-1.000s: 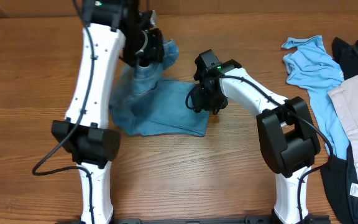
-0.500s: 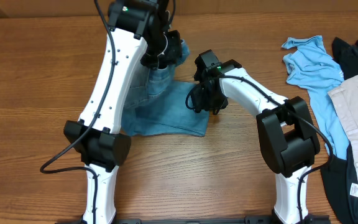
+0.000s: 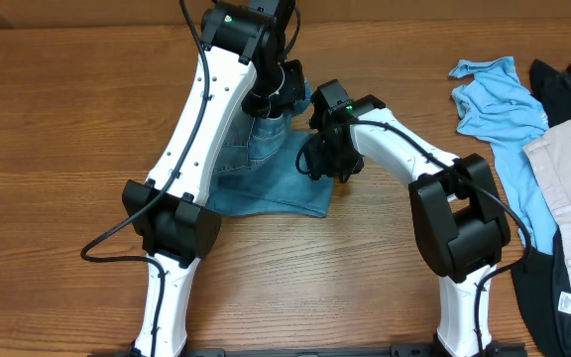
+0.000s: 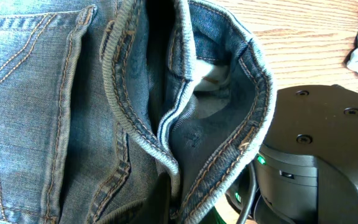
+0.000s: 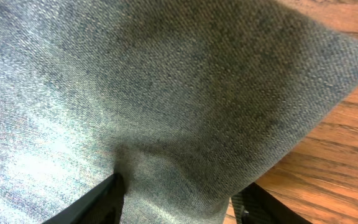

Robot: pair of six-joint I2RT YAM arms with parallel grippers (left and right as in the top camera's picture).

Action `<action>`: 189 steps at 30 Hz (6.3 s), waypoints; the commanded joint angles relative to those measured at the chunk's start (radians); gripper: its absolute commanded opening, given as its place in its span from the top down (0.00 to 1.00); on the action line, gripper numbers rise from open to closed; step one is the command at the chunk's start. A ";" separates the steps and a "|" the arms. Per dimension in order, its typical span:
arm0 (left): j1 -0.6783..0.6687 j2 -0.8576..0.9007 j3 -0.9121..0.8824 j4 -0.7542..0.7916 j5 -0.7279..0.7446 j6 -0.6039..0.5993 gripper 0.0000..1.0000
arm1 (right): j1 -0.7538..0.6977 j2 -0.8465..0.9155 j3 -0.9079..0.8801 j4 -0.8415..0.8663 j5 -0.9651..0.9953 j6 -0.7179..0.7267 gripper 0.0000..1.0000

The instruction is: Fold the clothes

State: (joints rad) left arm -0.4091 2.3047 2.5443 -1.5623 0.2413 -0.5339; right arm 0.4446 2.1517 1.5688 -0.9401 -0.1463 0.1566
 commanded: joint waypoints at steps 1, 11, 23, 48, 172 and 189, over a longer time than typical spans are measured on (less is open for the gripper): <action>-0.010 -0.003 0.028 0.002 0.013 -0.028 0.96 | 0.000 0.023 0.018 -0.028 -0.013 -0.003 0.38; -0.011 -0.003 0.028 -0.002 0.010 -0.027 0.94 | -0.006 -0.126 0.204 -0.172 0.140 0.026 0.32; -0.020 -0.003 0.028 -0.008 0.025 -0.027 0.39 | -0.119 -0.272 0.206 -0.196 0.202 0.110 0.32; 0.231 -0.003 0.028 -0.126 -0.357 0.089 0.39 | -0.077 -0.263 0.039 -0.127 -0.311 -0.022 0.27; 0.297 -0.259 -0.932 0.845 -0.108 0.454 0.41 | -0.151 -0.292 -0.034 -0.203 -0.144 0.079 0.55; 0.308 -0.113 -0.942 0.266 -0.015 0.444 0.62 | -0.147 -0.288 -0.405 0.224 -0.038 0.080 0.54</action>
State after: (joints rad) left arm -0.0811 2.1750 1.6142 -1.2015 0.1978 -0.0795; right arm 0.3065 1.8603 1.1736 -0.7593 -0.3054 0.2356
